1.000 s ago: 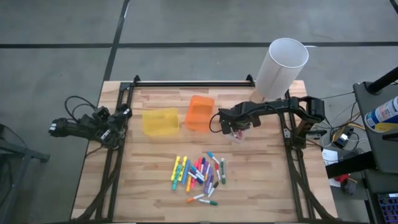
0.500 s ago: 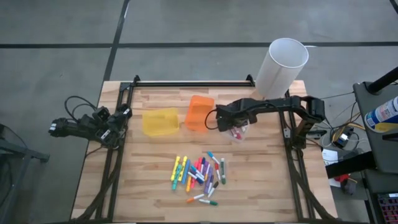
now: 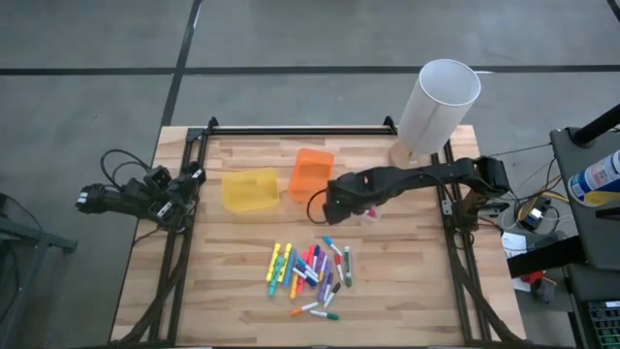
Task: Pick & Place Markers
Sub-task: Put the green marker pen into the transparent bin
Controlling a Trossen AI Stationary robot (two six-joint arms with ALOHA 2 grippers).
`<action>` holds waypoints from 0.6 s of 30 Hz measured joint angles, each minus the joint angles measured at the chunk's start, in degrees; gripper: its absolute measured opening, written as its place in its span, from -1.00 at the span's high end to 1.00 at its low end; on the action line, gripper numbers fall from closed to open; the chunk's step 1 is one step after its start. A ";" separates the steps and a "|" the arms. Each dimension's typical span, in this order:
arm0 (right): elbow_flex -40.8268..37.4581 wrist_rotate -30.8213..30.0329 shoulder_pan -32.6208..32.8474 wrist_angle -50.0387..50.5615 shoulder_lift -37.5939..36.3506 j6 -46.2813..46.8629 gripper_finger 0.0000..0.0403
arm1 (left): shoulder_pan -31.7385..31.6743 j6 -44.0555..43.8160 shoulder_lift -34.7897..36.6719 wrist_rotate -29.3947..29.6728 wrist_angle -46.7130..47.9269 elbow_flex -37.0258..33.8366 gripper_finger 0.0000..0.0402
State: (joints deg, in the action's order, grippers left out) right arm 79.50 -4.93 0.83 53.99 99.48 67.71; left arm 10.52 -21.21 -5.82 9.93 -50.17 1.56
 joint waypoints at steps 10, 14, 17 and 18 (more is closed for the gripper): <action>-0.28 0.44 6.48 -15.89 0.00 6.31 0.32 | 0.00 0.00 0.01 0.00 0.00 0.00 0.95; -0.28 1.09 8.81 -19.59 0.00 5.67 0.32 | 0.00 -0.37 0.00 -0.02 0.02 0.00 0.95; -0.35 1.12 10.47 -19.84 0.00 8.65 0.33 | 0.00 -0.46 0.00 -0.02 0.00 0.00 0.95; -0.35 1.09 11.02 -19.86 0.00 10.02 0.34 | 0.01 -0.46 0.00 -0.02 0.00 0.00 0.95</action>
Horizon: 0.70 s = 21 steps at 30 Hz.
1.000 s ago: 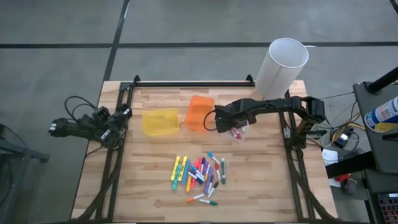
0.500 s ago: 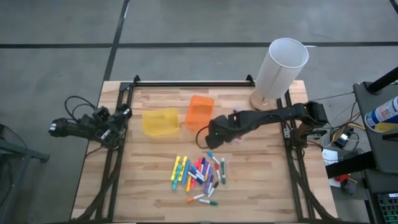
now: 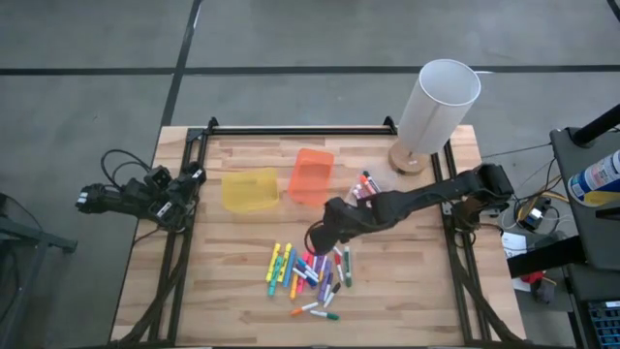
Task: Pick & Place Markers
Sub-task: Put the green marker pen into the transparent bin
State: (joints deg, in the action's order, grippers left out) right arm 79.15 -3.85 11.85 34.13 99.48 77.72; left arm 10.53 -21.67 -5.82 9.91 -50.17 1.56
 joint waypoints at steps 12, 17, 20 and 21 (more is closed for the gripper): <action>-0.27 -0.69 6.31 4.08 1.07 11.93 0.43 | -0.01 0.00 0.02 0.00 0.00 0.00 0.95; -0.26 -0.13 7.22 6.25 4.06 13.83 0.44 | 0.02 0.00 0.02 0.00 -0.24 0.00 0.95; -0.24 1.34 7.11 7.62 5.78 13.94 0.44 | 0.00 0.00 0.08 0.00 -0.27 0.02 0.95; -0.24 2.25 7.07 8.07 6.42 13.96 0.44 | 0.00 0.01 0.10 -0.01 -0.33 0.02 0.95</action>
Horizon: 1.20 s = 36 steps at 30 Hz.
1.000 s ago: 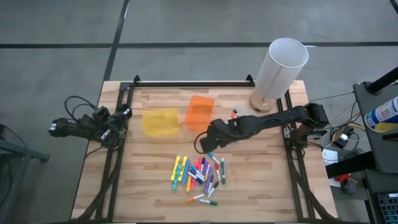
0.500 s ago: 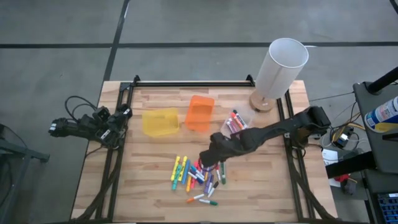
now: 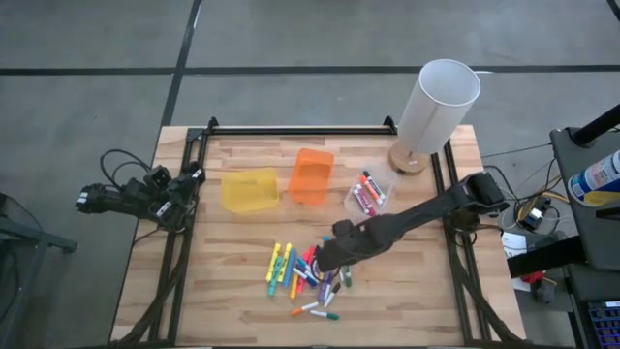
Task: Pick & Place Markers
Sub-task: Put the green marker pen into the transparent bin
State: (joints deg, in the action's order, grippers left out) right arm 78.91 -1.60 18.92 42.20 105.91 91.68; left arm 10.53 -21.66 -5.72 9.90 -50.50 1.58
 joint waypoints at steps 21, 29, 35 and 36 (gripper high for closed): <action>-0.42 1.41 -0.44 4.06 5.69 -0.39 0.44 | 0.00 -0.93 -0.01 -0.02 0.02 0.00 0.95; 0.46 5.18 -0.44 4.61 8.78 -1.44 0.48 | 0.02 -0.90 0.01 0.01 -0.02 0.00 0.95; 0.35 5.08 -0.44 5.34 9.72 -1.86 0.57 | 0.02 -0.89 0.01 -0.01 -0.02 0.00 0.95; 0.34 5.08 -0.44 5.36 9.73 -1.99 0.58 | 0.02 -0.89 0.01 0.01 -0.02 0.00 0.95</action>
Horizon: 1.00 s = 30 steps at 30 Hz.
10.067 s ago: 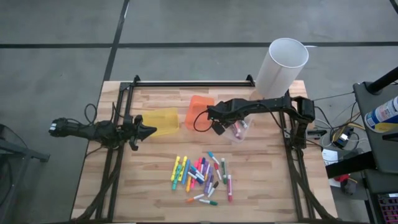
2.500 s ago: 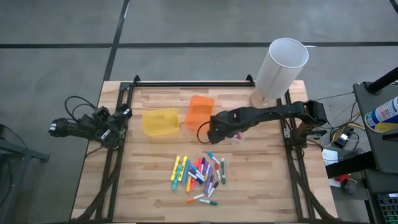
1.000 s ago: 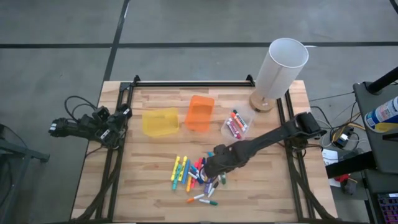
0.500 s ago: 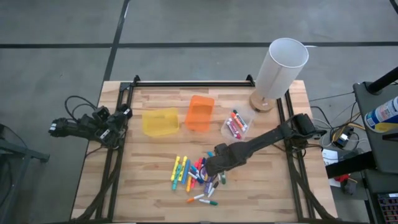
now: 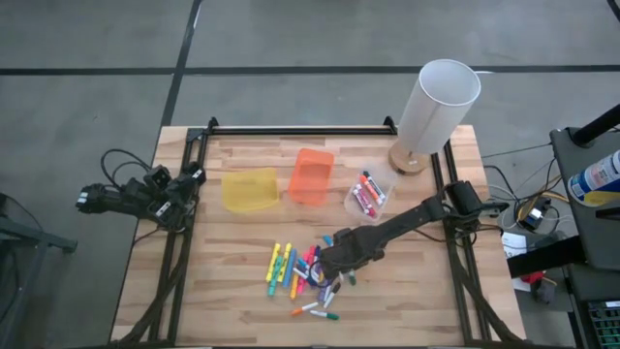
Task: Pick & Place Markers
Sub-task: Put the green marker pen into the transparent bin
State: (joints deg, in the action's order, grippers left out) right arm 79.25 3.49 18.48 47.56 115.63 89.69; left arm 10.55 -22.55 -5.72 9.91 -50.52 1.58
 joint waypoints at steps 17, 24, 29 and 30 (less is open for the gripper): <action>-0.03 -0.39 -0.13 0.21 -0.17 -2.03 0.71 | 0.00 0.02 0.00 -0.01 0.00 0.00 0.95; 2.33 -0.63 -0.14 3.84 -0.73 -3.06 0.75 | 0.00 0.02 0.00 -0.02 0.02 0.00 0.95; 6.30 -1.26 -0.15 11.26 -0.79 -3.61 0.83 | 0.00 0.04 0.00 -0.02 0.02 0.00 0.95; 7.21 -1.98 -0.15 12.32 -0.79 -3.98 0.87 | 0.00 0.02 0.00 -0.02 0.02 0.00 0.95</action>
State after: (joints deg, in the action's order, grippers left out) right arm 86.46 1.50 18.33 59.88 114.85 85.71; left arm 10.55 -22.52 -5.72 9.89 -50.50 1.58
